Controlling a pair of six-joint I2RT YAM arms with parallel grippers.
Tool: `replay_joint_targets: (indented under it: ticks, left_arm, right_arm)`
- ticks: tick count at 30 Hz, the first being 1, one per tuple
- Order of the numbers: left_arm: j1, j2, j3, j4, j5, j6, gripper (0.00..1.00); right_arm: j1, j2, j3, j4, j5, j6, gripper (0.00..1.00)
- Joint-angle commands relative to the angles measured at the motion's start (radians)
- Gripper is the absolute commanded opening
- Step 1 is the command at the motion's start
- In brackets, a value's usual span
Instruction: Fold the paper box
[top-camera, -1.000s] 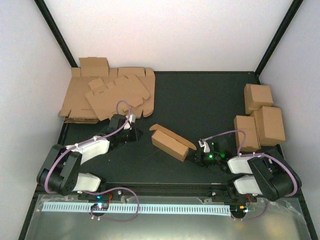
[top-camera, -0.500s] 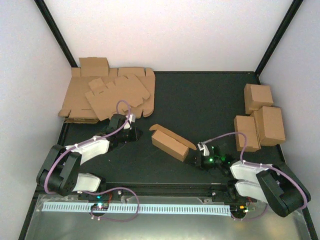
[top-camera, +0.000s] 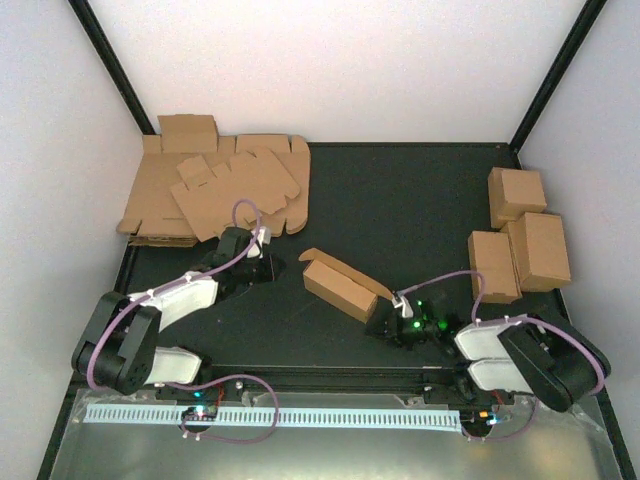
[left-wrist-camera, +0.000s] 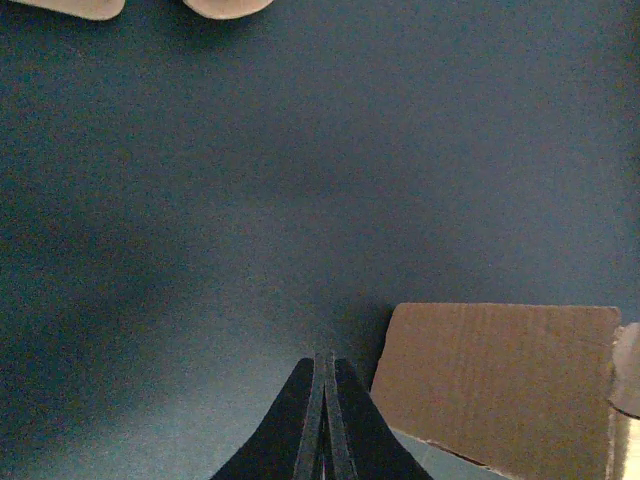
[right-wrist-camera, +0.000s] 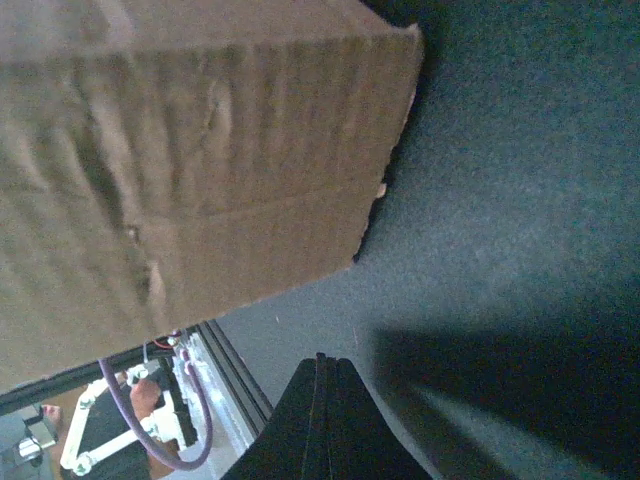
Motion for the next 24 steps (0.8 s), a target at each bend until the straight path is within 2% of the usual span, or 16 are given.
replay_joint_targets:
  ticks: [1, 6, 15, 24]
  left_arm:
    - [0.009, -0.032, 0.044, -0.019, -0.01, 0.021, 0.01]
    - [0.009, -0.043, 0.044, -0.033, -0.019, 0.027, 0.02]
    - [0.011, -0.112, 0.059, -0.092, -0.05, 0.058, 0.02]
    - [0.011, -0.143, 0.056, -0.109, -0.056, 0.062, 0.02]
  right_arm:
    - [0.013, 0.069, -0.006, 0.19, 0.011, 0.08, 0.02]
    - [0.013, 0.121, 0.016, 0.253, 0.05, 0.109, 0.02]
    - [-0.02, 0.155, 0.064, 0.219, 0.167, 0.086, 0.02]
    - [-0.14, 0.157, 0.156, 0.058, 0.212, -0.067, 0.01]
